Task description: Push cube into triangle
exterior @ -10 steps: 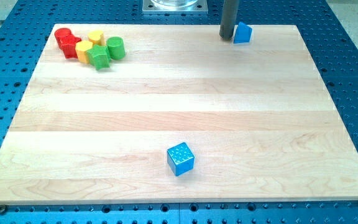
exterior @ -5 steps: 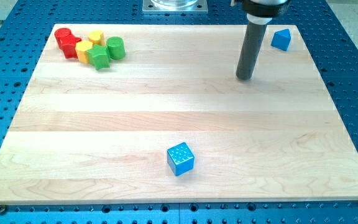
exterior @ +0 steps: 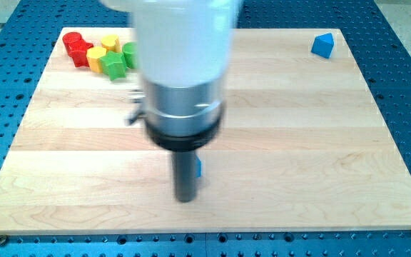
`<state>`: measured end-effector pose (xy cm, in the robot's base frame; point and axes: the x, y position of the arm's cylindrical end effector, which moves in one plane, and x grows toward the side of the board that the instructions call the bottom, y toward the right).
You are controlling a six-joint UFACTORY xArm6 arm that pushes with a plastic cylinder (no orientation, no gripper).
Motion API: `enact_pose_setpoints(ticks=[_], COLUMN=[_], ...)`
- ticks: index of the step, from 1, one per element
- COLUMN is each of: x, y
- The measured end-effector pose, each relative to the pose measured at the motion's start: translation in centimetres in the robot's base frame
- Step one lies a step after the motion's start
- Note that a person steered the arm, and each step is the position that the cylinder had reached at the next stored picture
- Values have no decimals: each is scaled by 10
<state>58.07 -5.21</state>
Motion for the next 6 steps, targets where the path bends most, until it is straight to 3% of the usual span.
enact_pose_setpoints(ticks=[1, 2, 3, 4, 5, 6], x=[-63, -95, -93, -34, -76, -84], y=[5, 72, 1, 27, 72, 102])
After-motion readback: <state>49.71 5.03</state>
